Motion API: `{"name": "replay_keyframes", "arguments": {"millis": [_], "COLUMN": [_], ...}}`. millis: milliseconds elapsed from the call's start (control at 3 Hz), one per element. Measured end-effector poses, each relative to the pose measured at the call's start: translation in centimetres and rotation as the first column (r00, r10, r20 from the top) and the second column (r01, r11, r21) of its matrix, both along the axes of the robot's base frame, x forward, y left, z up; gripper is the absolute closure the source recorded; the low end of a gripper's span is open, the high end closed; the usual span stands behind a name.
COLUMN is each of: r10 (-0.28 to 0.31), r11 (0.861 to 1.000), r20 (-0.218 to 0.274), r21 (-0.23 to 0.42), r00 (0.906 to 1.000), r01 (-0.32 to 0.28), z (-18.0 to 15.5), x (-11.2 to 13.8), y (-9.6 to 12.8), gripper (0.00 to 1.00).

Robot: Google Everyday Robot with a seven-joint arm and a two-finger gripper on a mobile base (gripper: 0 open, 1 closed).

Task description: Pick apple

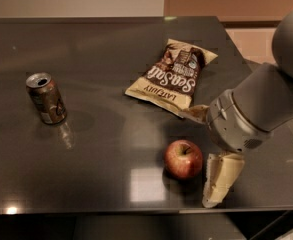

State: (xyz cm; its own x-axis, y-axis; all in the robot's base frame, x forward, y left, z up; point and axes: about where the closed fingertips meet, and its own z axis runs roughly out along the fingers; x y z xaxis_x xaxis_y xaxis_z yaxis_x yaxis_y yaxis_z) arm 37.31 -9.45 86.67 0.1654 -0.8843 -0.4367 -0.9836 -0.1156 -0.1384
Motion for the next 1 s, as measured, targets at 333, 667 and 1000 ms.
{"name": "replay_keyframes", "arguments": {"millis": [333, 667, 1000], "r10": [0.013, 0.012, 0.009], "r11": [1.000, 1.000, 1.000], "r20": [-0.008, -0.021, -0.036], "r21": [-0.012, -0.022, -0.019], "r00": [0.9999, 0.9997, 0.9993], "r01": [-0.013, -0.013, -0.010], "z": [-1.14, -1.69, -1.78], "x": [-0.29, -0.13, -0.03], "y": [0.31, 0.48, 0.60], "gripper": [0.00, 0.18, 0.42]}}
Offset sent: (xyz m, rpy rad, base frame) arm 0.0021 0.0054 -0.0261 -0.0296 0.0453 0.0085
